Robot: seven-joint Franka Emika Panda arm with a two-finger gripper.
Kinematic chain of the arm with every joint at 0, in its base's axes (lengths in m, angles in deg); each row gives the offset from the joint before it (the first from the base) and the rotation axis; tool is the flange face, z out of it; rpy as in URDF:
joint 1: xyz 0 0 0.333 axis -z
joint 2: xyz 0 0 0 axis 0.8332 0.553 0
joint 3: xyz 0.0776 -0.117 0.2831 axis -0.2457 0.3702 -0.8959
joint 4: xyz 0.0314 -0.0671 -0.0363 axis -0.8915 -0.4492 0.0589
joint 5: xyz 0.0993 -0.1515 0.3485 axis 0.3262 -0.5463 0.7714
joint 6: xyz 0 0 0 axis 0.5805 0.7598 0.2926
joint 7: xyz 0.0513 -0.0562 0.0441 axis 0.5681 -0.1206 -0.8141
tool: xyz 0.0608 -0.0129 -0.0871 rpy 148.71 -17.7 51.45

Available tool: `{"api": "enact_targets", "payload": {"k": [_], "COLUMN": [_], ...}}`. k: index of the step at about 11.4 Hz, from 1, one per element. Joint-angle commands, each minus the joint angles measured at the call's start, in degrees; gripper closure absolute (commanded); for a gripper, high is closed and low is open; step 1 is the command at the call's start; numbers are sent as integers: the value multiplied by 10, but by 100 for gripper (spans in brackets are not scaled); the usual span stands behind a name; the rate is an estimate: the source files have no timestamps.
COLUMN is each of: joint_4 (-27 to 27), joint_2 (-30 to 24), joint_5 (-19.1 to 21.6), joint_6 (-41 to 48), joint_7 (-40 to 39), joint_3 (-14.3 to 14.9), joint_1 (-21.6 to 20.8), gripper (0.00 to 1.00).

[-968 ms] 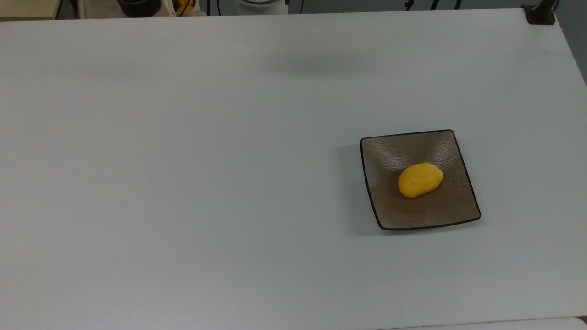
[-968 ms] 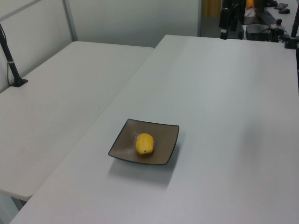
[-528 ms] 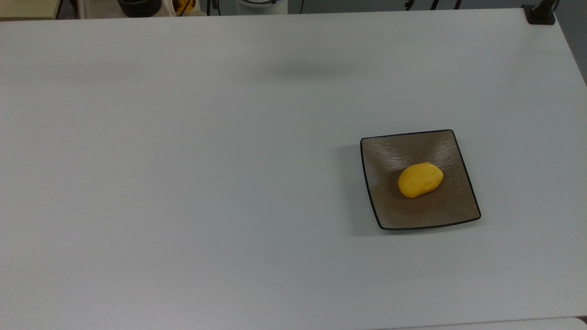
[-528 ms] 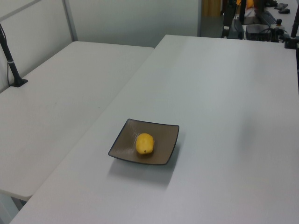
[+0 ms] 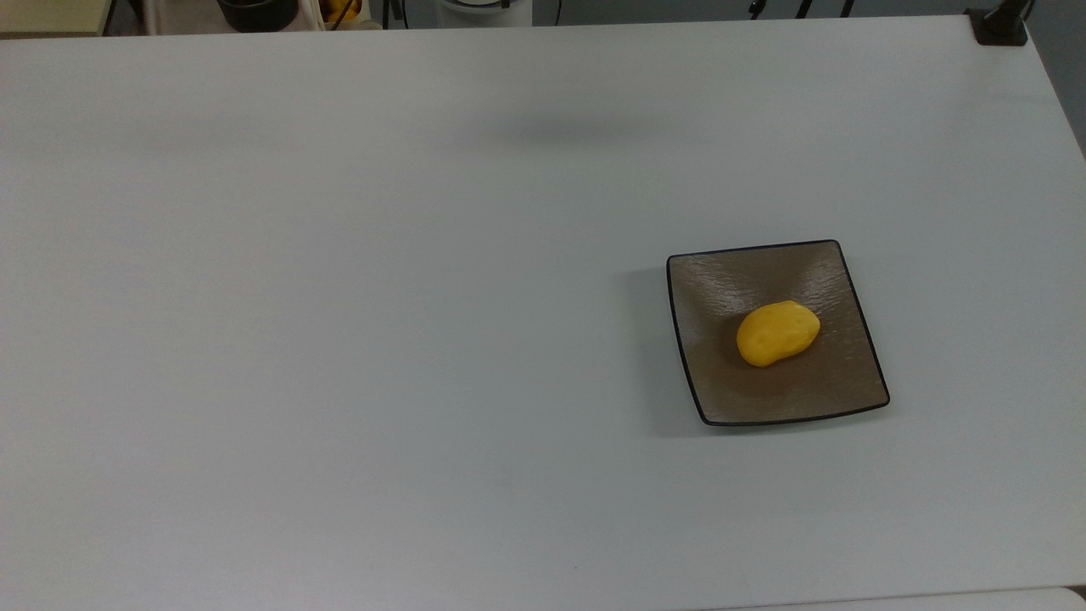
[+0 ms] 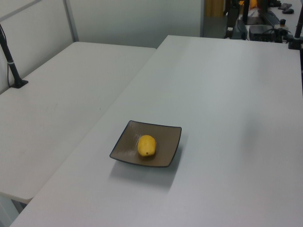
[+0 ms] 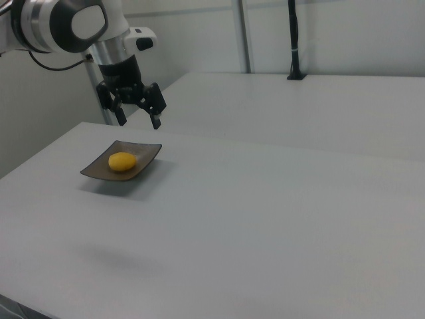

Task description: Put potatoes on a ceramic plate

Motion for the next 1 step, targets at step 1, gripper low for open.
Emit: {"api": "enact_targets", "payload": {"k": [1], "joint_4": [-15], "joint_2": [-8], "joint_5": [11], "joint_6": [-17], "joint_7": [-16], "joint_3": [3], "joint_1": [-3], "gripper": [0]}}
